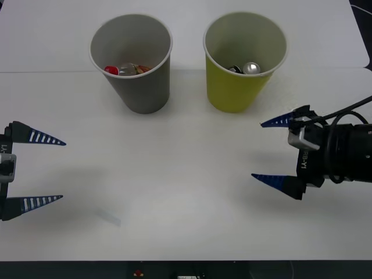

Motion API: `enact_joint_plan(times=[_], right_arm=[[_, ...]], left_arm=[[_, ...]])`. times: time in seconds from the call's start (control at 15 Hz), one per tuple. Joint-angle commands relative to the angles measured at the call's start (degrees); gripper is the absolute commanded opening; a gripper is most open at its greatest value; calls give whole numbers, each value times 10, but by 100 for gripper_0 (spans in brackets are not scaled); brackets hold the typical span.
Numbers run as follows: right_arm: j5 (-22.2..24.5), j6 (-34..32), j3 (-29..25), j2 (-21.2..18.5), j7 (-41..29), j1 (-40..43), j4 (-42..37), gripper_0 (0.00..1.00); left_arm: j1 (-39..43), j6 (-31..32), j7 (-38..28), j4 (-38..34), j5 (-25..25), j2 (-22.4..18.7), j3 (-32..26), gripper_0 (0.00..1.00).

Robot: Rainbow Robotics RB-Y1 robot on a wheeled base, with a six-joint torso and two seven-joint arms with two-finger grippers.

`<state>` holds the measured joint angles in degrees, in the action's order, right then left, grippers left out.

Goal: Put the can into the green bin and the plastic bottle into the gray bin

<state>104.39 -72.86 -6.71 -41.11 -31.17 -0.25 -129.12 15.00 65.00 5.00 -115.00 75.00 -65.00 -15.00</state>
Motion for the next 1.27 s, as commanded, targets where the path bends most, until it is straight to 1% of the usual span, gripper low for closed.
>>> enact_joint_plan(times=[0.07, 0.33, 0.73, 1.0, 1.27], right_arm=[[-7, 12, -1, -26, 12, 11, 0, 100], [-16, 25, -1, -49, 25, 24, 0, 100], [-49, 47, -1, -107, 31, 41, 0, 100], [-51, 47, -1, -126, 31, 47, 0, 100], [-52, 47, -1, -126, 27, 52, 0, 100]], left_arm=[[0, 0, 0, 0, 0, 0, 0, 100], [0, 0, 0, 0, 0, 0, 0, 100], [0, 0, 0, 0, 0, 0, 0, 100], [0, 0, 0, 0, 0, 0, 0, 100], [0, 0, 0, 0, 0, 0, 0, 100]])
